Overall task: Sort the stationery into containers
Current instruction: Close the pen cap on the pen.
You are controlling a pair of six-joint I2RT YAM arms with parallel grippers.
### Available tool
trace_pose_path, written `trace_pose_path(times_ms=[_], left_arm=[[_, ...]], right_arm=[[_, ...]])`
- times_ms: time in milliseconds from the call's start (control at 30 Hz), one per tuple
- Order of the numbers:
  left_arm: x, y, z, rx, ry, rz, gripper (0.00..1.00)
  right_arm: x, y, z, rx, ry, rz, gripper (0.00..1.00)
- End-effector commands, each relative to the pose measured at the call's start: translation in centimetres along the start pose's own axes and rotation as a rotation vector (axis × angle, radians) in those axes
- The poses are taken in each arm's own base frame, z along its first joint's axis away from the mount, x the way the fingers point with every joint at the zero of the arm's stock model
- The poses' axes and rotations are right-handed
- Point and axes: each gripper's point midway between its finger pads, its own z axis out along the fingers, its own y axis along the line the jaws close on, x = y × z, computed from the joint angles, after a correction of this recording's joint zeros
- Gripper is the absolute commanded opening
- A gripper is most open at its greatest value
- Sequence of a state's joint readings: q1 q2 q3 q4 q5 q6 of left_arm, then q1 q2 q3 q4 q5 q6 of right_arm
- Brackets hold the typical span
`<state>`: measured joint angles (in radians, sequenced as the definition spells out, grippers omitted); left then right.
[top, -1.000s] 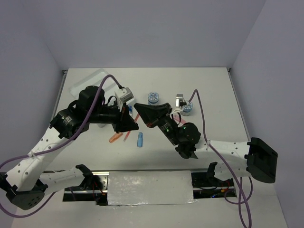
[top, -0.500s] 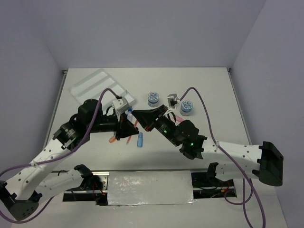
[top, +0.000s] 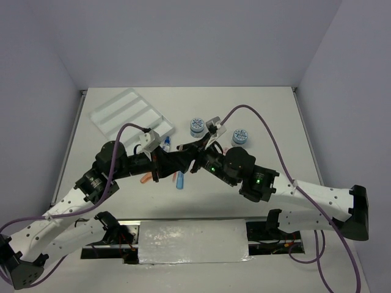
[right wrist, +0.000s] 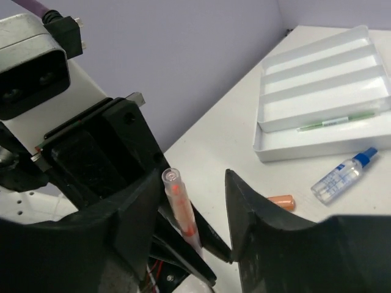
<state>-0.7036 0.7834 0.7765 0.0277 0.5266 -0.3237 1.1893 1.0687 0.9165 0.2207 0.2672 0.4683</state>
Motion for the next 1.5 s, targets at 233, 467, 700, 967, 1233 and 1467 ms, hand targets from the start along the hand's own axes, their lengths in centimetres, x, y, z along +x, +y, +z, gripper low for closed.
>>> trace_pose_path(times_ms=[233,467,700,967,1233,1467], left_arm=[[-3.0,-0.5,0.7,0.011,-0.143,0.063,0.0],[-2.1,-0.7,1.0,0.014,-0.121,0.062,0.0],[-1.3,-0.8,1.3,0.018,-0.1,0.055,0.0],[-0.6,-1.4,1.5,0.047,-0.085,0.052,0.0],[-0.4,-1.2,1.3,0.033,-0.082,0.054,0.0],[-0.8,-1.1,1.3,0.025,-0.088,0.059,0.0]], right_arm=[[-0.7,2.2,-2.0,-0.081,0.074,-0.075,0.81],[-3.5,1.3,-2.9,-0.068,0.015,-0.093,0.73],[-3.6,1.6,-3.4,-0.099,0.015,-0.094,0.64],[-5.0,0.3,-2.7,-0.043,-0.012,-0.124,0.62],[-5.5,-0.1,-2.2,-0.041,-0.018,-0.117,0.45],[-4.0,0.1,-2.3,-0.077,0.015,-0.093,0.38]])
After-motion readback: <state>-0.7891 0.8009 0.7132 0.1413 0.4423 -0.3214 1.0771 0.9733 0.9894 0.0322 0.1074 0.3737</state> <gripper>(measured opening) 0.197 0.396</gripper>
